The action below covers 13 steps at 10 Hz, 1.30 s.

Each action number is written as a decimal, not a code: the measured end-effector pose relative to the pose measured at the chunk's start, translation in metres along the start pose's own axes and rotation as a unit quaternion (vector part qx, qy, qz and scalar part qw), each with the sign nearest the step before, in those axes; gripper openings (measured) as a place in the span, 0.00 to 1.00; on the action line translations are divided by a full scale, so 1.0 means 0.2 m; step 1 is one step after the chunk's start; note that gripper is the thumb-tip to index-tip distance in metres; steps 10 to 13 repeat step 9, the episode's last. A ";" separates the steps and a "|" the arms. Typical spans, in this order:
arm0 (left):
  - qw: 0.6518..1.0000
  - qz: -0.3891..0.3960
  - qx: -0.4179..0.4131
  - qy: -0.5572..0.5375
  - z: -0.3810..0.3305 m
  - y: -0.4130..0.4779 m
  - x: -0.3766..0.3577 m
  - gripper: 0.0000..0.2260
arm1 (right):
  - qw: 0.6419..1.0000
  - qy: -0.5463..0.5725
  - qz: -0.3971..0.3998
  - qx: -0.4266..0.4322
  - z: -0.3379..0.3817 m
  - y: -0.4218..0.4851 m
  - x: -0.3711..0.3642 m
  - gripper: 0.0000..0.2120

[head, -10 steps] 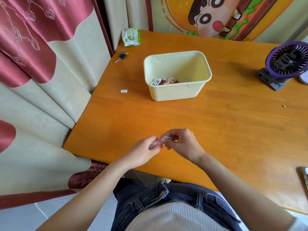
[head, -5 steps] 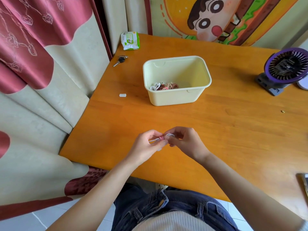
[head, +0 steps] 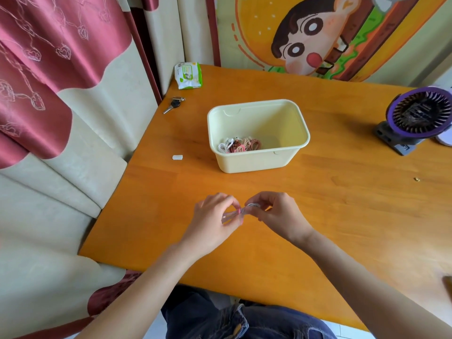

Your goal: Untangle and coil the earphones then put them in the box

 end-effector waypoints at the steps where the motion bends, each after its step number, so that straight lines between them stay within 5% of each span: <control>1: 0.999 -0.035 -0.005 0.040 0.02 0.14 0.09 0.08 | 0.995 -0.018 -0.091 0.035 0.07 0.12 0.15 0.04; 3: 0.988 -0.067 0.003 0.142 0.07 0.42 0.25 0.13 | 0.970 -0.006 -0.231 0.075 0.24 0.38 0.45 0.03; 5: 0.976 -0.031 0.003 0.215 0.13 0.50 0.20 0.14 | 0.962 -0.050 -0.264 0.046 0.24 0.68 0.51 0.07; 7: 0.972 -0.053 -0.017 0.226 0.16 0.50 0.18 0.14 | 0.979 -0.195 -0.062 0.000 0.01 0.77 0.31 0.09; 9: 0.967 -0.067 -0.026 0.243 0.19 0.51 0.17 0.13 | 0.978 -0.149 -0.130 0.062 0.08 0.66 0.41 0.08; 13: 0.967 -0.067 -0.026 0.243 0.19 0.51 0.17 0.13 | 0.978 -0.149 -0.130 0.062 0.08 0.66 0.41 0.08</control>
Point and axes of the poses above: each hand's wrist, its own y-axis towards the middle knuckle, its own x-axis out of the back of the hand, z = x × y, the point moved 4 cm from there along y, towards the middle knuckle, and after that the axes turned 4 degrees about -x, right-handed, at the moved point
